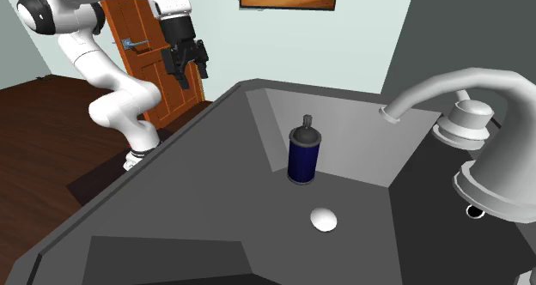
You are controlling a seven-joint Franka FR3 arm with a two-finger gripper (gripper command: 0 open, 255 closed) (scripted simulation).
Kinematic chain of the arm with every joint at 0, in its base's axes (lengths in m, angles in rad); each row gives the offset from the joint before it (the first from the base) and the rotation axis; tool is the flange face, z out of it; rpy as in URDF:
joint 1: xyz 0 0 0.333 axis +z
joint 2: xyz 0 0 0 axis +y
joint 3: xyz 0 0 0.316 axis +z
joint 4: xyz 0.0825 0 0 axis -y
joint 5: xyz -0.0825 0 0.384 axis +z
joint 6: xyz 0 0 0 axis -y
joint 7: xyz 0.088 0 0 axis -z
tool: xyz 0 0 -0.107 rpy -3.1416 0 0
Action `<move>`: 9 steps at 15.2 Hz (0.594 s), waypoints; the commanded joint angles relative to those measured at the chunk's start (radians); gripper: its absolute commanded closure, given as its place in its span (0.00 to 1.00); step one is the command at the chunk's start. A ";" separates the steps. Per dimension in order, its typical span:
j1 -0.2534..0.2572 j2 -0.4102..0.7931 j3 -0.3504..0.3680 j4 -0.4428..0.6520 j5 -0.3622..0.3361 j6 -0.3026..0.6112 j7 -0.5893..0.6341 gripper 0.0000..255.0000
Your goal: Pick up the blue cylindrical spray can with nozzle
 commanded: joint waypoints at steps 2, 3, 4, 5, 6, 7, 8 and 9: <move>0.001 0.008 -0.004 -0.020 0.003 0.058 -0.003 0.00; 0.002 0.019 -0.007 -0.038 0.007 0.115 -0.007 0.00; 0.004 0.031 -0.011 -0.054 0.011 0.173 -0.011 0.00; 0.005 0.045 -0.015 -0.069 0.015 0.231 -0.015 0.00; 0.007 0.061 -0.018 -0.081 0.020 0.288 -0.019 0.00; 0.009 0.079 -0.022 -0.091 0.024 0.346 -0.024 0.00; 0.012 0.099 -0.026 -0.100 0.030 0.403 -0.029 0.00; 0.015 0.120 -0.030 -0.106 0.036 0.460 -0.035 0.00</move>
